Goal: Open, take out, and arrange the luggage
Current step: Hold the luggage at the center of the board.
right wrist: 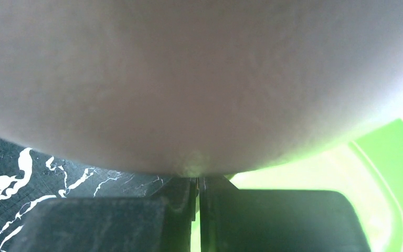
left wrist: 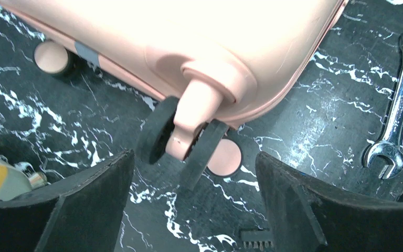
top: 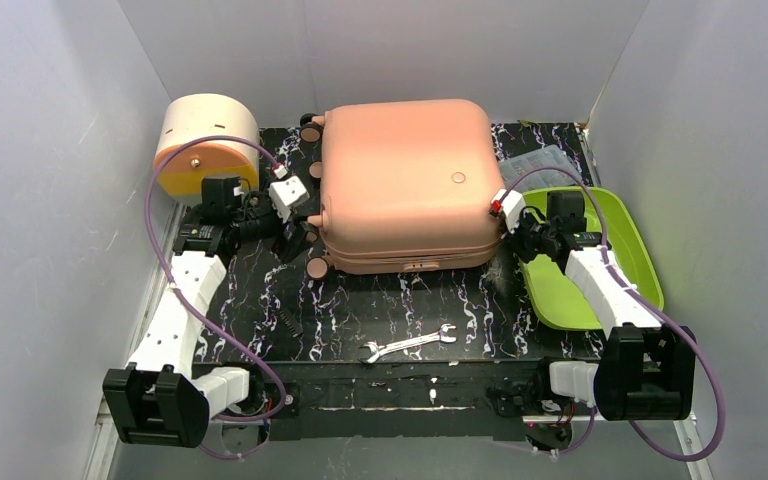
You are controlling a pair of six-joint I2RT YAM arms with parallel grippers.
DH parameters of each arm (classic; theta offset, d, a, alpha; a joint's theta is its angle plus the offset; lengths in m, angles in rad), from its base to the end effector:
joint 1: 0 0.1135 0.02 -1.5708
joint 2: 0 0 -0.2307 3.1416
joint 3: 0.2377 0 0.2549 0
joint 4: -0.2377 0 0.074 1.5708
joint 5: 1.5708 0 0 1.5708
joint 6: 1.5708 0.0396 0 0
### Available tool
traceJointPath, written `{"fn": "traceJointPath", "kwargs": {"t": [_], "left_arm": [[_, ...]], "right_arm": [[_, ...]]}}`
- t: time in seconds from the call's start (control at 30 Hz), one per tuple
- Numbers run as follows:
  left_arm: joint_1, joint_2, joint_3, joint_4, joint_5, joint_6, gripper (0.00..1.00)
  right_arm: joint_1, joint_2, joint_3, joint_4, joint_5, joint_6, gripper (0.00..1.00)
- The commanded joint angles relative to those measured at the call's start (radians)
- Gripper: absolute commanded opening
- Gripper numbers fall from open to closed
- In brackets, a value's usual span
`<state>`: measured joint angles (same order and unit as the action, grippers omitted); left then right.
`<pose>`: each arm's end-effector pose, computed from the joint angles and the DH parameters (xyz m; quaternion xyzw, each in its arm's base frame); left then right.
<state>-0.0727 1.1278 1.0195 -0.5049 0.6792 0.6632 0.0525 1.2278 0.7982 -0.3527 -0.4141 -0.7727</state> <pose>0.2571 -0.0437 0.2945 0.4442 0.7256 -0.1565 0.5016 0.2696 0.0301 0.2044 -0.4347 0.7961 0.0452 0.4187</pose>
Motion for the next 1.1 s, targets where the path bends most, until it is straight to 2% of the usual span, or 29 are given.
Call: {"fn": "traceJointPath", "kwargs": {"t": [0.0, 0.13, 0.23, 0.37, 0.5, 0.57, 0.6, 0.63, 0.7, 0.83, 0.97, 1.07], "left_arm": [[0.007, -0.01, 0.066, 0.053, 0.11, 0.035, 0.86], [-0.007, 0.079, 0.126, -0.048, 0.157, 0.133, 0.87], [-0.024, 0.154, 0.169, -0.124, 0.132, 0.196, 0.86], [-0.037, 0.217, 0.187, -0.156, 0.091, 0.235, 0.79], [-0.039, 0.253, 0.198, -0.178, 0.069, 0.249, 0.6], [-0.04, 0.266, 0.201, -0.181, 0.052, 0.254, 0.47], [-0.039, 0.273, 0.204, -0.181, 0.034, 0.253, 0.29], [-0.04, 0.279, 0.208, -0.18, 0.013, 0.246, 0.21], [-0.04, 0.297, 0.218, -0.166, -0.043, 0.222, 0.13], [-0.034, 0.289, 0.196, -0.107, -0.121, 0.194, 0.06], [-0.024, 0.251, 0.162, -0.091, -0.102, 0.235, 0.0], [-0.013, 0.23, 0.151, -0.12, -0.061, 0.289, 0.0]], "right_arm": [[-0.009, -0.024, 0.079, 0.157, -0.031, 0.023, 0.01], [-0.009, -0.024, 0.086, 0.159, -0.034, 0.036, 0.01], [-0.01, -0.025, 0.091, 0.159, -0.033, 0.041, 0.01], [-0.01, -0.025, 0.103, 0.158, -0.028, 0.044, 0.01], [-0.01, -0.02, 0.111, 0.162, -0.019, 0.045, 0.01], [-0.01, -0.013, 0.118, 0.162, -0.016, 0.047, 0.01], [-0.01, -0.008, 0.121, 0.164, -0.013, 0.049, 0.01], [-0.01, -0.004, 0.122, 0.166, -0.01, 0.05, 0.01], [-0.011, 0.004, 0.126, 0.177, 0.004, 0.057, 0.01], [-0.011, 0.017, 0.126, 0.199, 0.04, 0.068, 0.01], [-0.015, 0.027, 0.112, 0.26, 0.106, 0.066, 0.01], [-0.032, 0.035, 0.096, 0.328, 0.145, 0.048, 0.01]]}}
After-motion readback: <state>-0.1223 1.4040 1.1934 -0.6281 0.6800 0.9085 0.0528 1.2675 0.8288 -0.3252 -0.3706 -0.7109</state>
